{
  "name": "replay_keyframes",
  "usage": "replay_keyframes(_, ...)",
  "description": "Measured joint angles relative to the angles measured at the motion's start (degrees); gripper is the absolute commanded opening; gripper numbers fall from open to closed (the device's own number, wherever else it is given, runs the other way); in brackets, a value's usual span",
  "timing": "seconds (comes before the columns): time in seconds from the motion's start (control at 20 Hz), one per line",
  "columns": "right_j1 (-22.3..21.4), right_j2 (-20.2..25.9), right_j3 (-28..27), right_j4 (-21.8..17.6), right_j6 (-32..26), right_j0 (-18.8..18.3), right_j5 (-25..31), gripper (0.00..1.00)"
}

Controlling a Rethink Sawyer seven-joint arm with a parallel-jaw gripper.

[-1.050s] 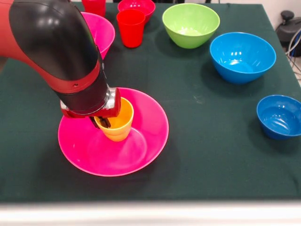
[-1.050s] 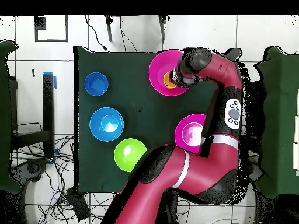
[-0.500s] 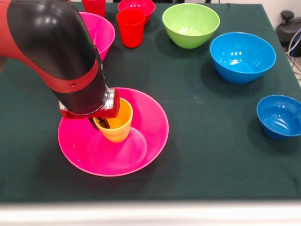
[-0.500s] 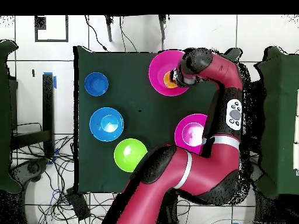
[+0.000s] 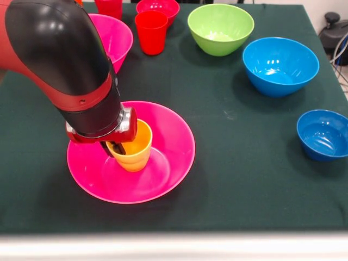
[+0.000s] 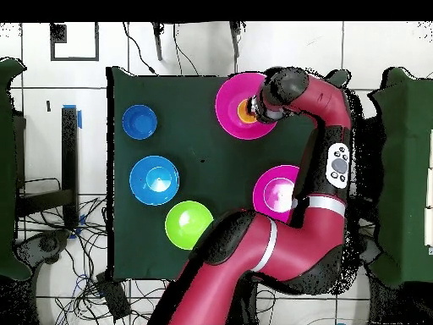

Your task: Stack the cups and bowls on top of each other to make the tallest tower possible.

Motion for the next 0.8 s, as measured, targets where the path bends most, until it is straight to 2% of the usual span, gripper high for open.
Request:
replay_keyframes(0.5, 0.78, 0.67, -1.74, -0.06, 0.0, 0.02, 0.0, 0.0)
replay_keyframes(0.55, 0.79, 0.77, -1.74, -0.06, 0.0, 0.02, -0.01, 1.0)
replay_keyframes(0.8, 0.82, 0.91, -1.74, -0.06, 0.0, 0.02, -0.01, 1.0)
